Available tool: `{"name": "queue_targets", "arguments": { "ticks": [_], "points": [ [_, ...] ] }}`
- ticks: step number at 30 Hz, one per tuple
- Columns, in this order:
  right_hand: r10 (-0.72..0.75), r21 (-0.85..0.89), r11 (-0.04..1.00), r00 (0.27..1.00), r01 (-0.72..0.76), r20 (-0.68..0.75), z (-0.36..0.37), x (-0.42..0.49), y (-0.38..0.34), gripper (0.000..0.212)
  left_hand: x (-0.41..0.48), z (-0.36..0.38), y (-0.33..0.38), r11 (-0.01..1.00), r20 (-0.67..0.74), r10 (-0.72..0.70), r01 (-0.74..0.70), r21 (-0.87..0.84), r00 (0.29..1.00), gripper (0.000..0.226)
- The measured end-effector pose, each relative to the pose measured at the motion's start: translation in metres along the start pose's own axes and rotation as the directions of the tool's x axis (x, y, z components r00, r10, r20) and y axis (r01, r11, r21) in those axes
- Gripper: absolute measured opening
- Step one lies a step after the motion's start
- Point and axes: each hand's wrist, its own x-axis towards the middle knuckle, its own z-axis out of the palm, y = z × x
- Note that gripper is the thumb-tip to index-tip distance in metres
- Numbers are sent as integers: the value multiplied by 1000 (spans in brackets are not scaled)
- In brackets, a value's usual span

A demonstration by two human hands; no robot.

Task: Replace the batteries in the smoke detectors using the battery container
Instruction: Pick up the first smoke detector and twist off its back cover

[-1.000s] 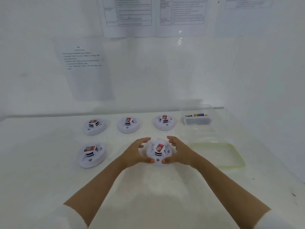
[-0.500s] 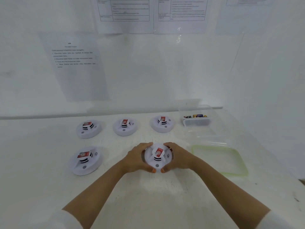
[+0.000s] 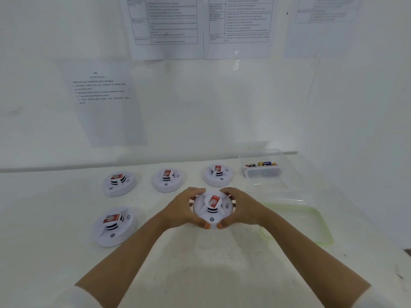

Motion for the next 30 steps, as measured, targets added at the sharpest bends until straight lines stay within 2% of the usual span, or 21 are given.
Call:
{"name": "queue_targets", "arguments": {
  "ticks": [10, 12, 16, 23, 26, 30],
  "points": [
    [-59, 161, 984, 989, 82, -139, -57, -14, 15, 83, 29, 5, 64, 993, -3, 114, -114, -41, 993, 88],
    [-70, 176, 980, 988, 95, -141, -71, -18, 25, 79, 39, 14, 76, 992, -21, 123, -123, -34, 992, 95],
    [-74, 179, 979, 988, 98, -135, -103, -22, 53, 86, 60, 37, 102, 994, -51, 111, -110, 15, 992, 101],
    [-110, 241, 961, 989, 132, -102, -158, -31, 100, 81, 91, 83, 141, 995, -87, 97, -93, 46, 991, 94],
    [-126, 253, 957, 989, 141, -75, -169, -32, 114, 80, 100, 98, 151, 997, -50, 69, -67, 38, 996, 106],
    [-142, 281, 947, 987, 157, -73, -176, -29, 124, 82, 113, 111, 161, 988, 17, 54, -56, 140, 998, 113]
  ]
}}
